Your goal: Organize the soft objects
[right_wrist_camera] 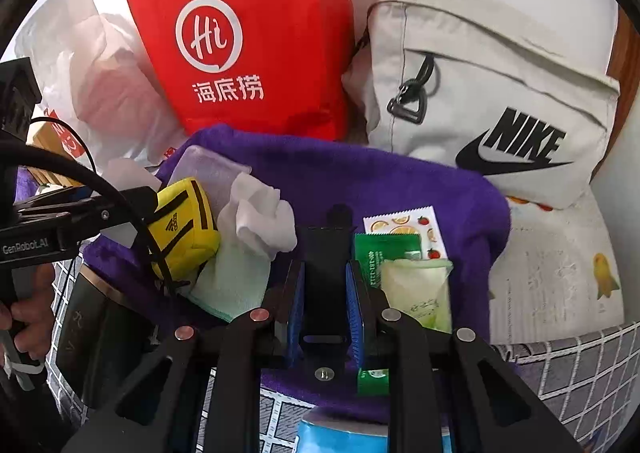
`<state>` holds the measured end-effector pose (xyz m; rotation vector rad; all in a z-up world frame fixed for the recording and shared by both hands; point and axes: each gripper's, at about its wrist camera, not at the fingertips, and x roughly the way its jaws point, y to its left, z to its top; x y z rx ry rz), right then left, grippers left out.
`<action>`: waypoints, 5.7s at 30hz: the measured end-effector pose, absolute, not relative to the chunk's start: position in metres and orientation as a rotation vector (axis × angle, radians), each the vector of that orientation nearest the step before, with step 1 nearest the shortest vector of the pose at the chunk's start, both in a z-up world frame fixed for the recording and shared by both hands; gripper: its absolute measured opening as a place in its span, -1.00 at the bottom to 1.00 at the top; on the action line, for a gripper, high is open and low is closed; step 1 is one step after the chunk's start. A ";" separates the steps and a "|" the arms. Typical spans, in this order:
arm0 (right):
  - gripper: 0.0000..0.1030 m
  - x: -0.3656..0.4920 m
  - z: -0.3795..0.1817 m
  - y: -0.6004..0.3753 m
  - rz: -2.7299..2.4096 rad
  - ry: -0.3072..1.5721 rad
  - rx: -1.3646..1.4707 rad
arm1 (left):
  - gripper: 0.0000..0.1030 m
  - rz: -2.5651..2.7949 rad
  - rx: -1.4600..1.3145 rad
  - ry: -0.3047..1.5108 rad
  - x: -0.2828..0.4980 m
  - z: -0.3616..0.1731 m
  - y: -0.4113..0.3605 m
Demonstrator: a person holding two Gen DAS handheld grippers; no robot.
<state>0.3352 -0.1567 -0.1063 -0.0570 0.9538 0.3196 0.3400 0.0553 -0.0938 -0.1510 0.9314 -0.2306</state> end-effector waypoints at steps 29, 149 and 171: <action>-0.58 0.369 -0.151 -0.146 0.368 1.123 -0.004 | 0.55 -0.236 -0.145 0.960 0.342 -0.098 0.054; 1.00 0.036 -0.001 -0.211 0.179 0.737 -0.033 | 0.99 -0.038 0.006 0.725 0.011 -0.001 -0.005; 1.00 0.031 0.003 -0.207 0.178 0.728 -0.032 | 0.99 -0.019 -0.013 0.728 0.005 0.002 0.001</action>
